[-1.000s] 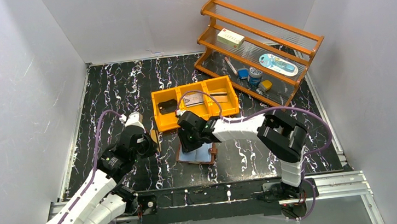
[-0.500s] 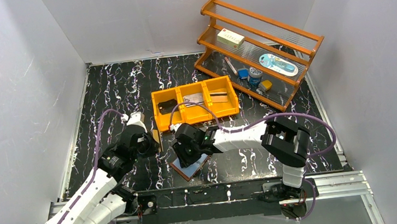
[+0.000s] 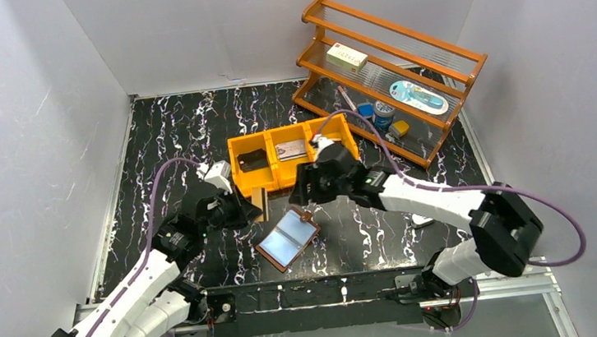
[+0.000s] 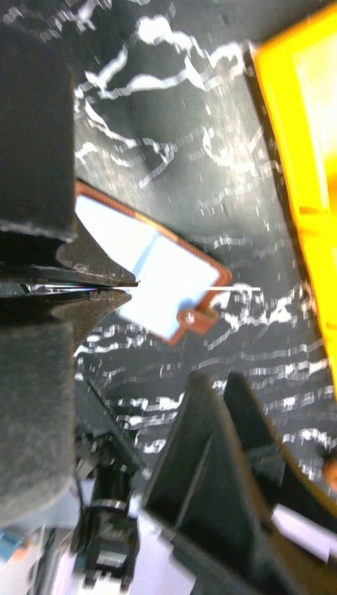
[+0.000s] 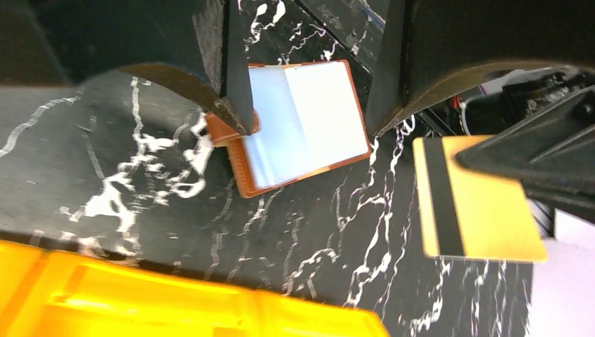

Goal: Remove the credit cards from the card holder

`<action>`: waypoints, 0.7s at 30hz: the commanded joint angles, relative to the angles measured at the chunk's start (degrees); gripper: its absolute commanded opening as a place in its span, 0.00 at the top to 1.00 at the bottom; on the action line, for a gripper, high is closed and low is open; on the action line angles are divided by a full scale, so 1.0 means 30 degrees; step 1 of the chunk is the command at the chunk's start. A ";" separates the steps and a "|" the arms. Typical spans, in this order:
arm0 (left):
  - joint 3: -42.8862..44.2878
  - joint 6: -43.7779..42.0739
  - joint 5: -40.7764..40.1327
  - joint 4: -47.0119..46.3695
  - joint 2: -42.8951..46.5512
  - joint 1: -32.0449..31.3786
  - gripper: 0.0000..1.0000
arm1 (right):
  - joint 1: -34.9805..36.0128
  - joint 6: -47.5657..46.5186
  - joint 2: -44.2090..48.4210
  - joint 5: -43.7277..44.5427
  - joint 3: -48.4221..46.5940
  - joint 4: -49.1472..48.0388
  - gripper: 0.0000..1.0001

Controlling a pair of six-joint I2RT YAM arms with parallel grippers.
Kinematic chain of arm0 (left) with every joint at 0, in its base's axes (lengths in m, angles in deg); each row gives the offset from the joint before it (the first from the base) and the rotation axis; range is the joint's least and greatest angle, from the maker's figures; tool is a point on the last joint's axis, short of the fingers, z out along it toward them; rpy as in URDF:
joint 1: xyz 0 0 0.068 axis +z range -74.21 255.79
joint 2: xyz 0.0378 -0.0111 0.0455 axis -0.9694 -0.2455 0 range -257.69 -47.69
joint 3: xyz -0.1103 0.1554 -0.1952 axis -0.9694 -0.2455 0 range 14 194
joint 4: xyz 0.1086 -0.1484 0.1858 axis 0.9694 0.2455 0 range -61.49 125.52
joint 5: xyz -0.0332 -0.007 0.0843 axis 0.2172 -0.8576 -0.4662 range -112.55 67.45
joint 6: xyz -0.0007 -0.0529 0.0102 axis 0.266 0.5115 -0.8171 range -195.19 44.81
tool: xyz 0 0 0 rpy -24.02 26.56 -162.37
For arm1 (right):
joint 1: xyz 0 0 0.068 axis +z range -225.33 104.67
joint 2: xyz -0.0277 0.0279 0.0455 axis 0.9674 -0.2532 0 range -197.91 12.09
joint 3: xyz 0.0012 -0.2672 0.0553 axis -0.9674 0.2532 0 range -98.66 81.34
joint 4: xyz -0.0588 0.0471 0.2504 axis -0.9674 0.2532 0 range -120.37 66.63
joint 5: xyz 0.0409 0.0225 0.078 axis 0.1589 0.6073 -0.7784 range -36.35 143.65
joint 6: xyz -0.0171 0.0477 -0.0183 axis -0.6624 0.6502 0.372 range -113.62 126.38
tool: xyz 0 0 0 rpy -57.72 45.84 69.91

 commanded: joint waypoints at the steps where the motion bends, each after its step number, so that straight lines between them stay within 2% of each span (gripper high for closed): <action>1: -0.0291 0.0780 0.4579 -0.3950 -0.0489 0.0939 1.00 | -0.2053 0.2237 0.1625 -0.3554 0.2764 -0.3957 0.28; 7: -0.2132 0.4135 0.8819 -0.8938 -0.0622 0.2868 1.00 | -0.2741 0.3421 0.2704 -0.6374 0.4495 -0.7866 0.24; 14: -0.2972 0.6213 1.0764 -1.2341 -0.1263 0.2963 1.00 | -0.2878 0.4320 0.2960 -0.7955 0.4983 -1.1406 0.24; 17: -0.3167 0.6798 1.1415 -1.3550 -0.1349 0.2964 1.00 | -0.3156 0.4857 0.2639 -0.8749 0.5065 -1.2710 0.29; 21: -0.3486 0.7605 1.2157 -1.5183 -0.1716 0.2956 1.00 | -0.3391 0.5792 0.2136 -0.9685 0.5152 -1.4594 0.41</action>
